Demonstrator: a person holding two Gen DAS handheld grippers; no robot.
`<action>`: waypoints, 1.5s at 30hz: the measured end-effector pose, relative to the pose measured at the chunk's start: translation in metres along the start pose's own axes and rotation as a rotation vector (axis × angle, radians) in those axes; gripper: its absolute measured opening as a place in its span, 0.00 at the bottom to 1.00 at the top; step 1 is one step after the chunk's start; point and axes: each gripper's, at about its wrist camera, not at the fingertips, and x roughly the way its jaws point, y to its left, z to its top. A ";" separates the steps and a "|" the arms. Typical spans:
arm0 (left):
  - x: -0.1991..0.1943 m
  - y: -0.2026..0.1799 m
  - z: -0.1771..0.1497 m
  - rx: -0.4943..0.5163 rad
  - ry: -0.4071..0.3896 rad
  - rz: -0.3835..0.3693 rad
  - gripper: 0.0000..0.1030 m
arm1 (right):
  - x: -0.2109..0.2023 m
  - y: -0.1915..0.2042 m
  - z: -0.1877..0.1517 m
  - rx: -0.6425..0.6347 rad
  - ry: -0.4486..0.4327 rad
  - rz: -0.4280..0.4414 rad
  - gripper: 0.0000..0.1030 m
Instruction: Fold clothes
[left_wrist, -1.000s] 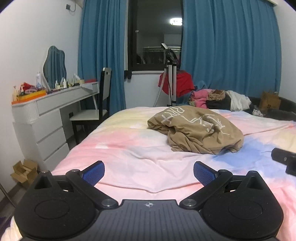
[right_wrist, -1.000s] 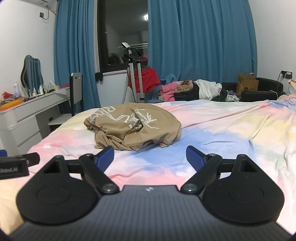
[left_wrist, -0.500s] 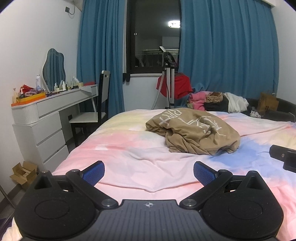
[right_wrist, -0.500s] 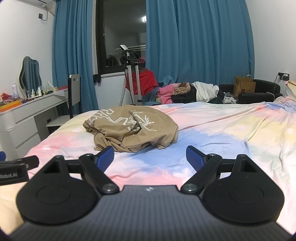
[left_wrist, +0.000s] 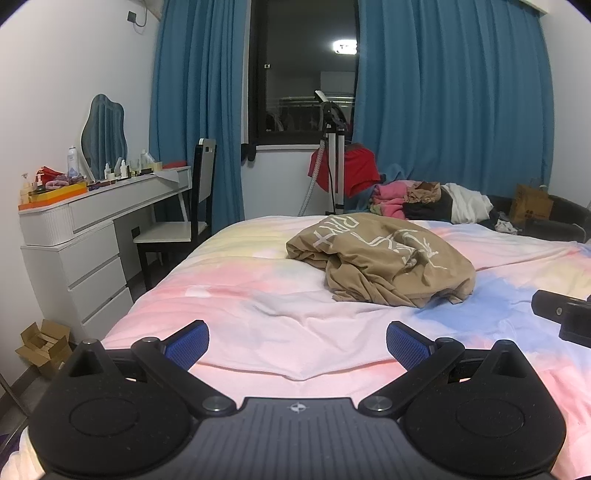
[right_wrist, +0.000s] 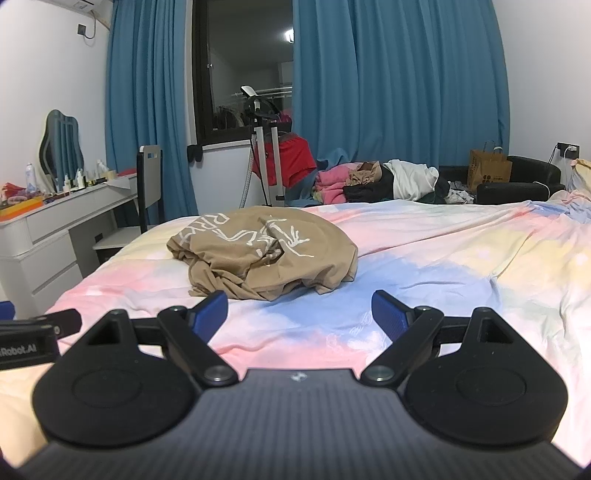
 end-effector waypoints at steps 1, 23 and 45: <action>0.000 0.000 0.000 0.000 -0.003 -0.002 1.00 | 0.000 0.000 0.000 0.000 0.000 0.000 0.84; 0.059 -0.046 -0.010 0.232 0.042 -0.045 0.98 | 0.013 -0.021 0.000 0.088 0.041 -0.094 0.84; 0.293 -0.179 0.014 0.340 0.065 -0.354 0.28 | 0.121 -0.087 -0.034 0.302 0.137 -0.200 0.84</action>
